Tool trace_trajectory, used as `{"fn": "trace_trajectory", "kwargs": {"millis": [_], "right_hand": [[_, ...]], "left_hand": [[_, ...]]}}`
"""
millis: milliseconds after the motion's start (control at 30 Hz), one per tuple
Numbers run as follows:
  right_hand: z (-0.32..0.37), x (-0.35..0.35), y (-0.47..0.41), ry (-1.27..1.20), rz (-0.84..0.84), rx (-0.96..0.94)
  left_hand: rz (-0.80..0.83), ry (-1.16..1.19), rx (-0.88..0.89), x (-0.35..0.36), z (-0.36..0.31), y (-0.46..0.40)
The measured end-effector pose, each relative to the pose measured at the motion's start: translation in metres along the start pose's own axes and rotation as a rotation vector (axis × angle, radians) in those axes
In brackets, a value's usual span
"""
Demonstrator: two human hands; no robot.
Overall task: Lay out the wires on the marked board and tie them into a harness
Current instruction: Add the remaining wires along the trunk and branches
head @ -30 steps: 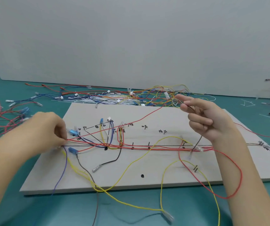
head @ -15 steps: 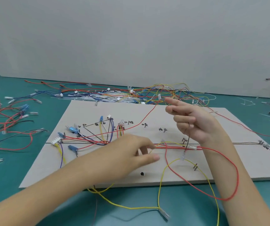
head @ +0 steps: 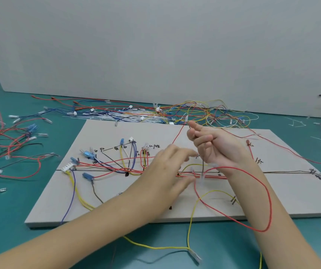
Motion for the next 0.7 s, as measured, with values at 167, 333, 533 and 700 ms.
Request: {"fn": "trace_trajectory", "kwargs": {"millis": [167,333,533,700], "right_hand": [[-0.007,0.008,-0.001,-0.050,0.052,0.027],[-0.001,0.006,0.000,-0.135,0.035,-0.027],[0.015,0.004,0.007,-0.412,0.040,-0.120],[0.013,0.001,0.004,-0.380,-0.014,-0.172]], "left_hand": [[0.059,-0.031,-0.004,0.018,-0.002,-0.007],[0.123,0.168,-0.002,0.024,-0.004,-0.001],[0.583,0.268,-0.082,0.029,-0.010,0.029],[0.666,0.170,-0.079,0.010,-0.010,0.030]]}}
Point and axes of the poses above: each hand's wrist, its own y-axis away from the middle knuckle, its own x-axis out of the palm, z = x × y, the point moved 8 cm from there along -y, towards the middle knuckle, and after that the axes turned 8 degrees about -y, right-handed, at the moved point
